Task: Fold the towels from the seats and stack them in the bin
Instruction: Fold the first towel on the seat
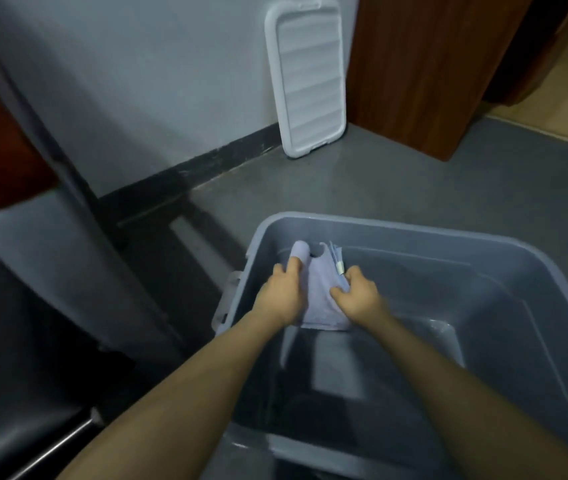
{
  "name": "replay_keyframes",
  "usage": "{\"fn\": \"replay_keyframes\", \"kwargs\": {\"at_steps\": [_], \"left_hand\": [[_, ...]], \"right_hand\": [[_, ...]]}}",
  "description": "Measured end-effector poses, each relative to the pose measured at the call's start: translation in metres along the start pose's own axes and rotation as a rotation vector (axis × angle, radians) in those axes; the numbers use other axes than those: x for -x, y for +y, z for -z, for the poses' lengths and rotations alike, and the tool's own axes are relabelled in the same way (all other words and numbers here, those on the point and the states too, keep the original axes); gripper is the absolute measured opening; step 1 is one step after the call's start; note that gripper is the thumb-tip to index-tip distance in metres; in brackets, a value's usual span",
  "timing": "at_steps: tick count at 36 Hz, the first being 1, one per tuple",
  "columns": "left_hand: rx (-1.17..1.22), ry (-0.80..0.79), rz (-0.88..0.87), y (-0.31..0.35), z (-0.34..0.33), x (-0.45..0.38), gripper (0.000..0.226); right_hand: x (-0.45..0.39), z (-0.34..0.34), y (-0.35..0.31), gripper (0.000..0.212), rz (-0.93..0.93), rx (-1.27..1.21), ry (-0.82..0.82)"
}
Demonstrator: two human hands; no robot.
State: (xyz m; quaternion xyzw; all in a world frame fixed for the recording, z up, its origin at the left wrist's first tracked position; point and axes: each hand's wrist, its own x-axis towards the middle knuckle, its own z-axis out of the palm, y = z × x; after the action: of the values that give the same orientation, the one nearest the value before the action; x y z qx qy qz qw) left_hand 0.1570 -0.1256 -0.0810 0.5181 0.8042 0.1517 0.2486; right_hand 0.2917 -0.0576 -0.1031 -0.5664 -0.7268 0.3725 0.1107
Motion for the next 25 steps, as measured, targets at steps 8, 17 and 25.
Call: {"fn": "replay_keyframes", "kwargs": {"at_steps": [8,17,25], "left_hand": [[0.003,-0.076,0.08,-0.048,-0.08,-0.055,0.037],[0.154,-0.086,0.223,-0.076,-0.14,-0.078,0.041],[-0.037,-0.119,0.153,-0.087,-0.16,-0.083,0.044]], "right_hand": [[-0.048,-0.066,0.061,0.018,-0.033,-0.094,-0.104],[-0.07,-0.101,0.112,0.035,-0.06,-0.109,-0.151],[-0.07,-0.111,0.13,0.042,-0.04,0.168,-0.254]]}}
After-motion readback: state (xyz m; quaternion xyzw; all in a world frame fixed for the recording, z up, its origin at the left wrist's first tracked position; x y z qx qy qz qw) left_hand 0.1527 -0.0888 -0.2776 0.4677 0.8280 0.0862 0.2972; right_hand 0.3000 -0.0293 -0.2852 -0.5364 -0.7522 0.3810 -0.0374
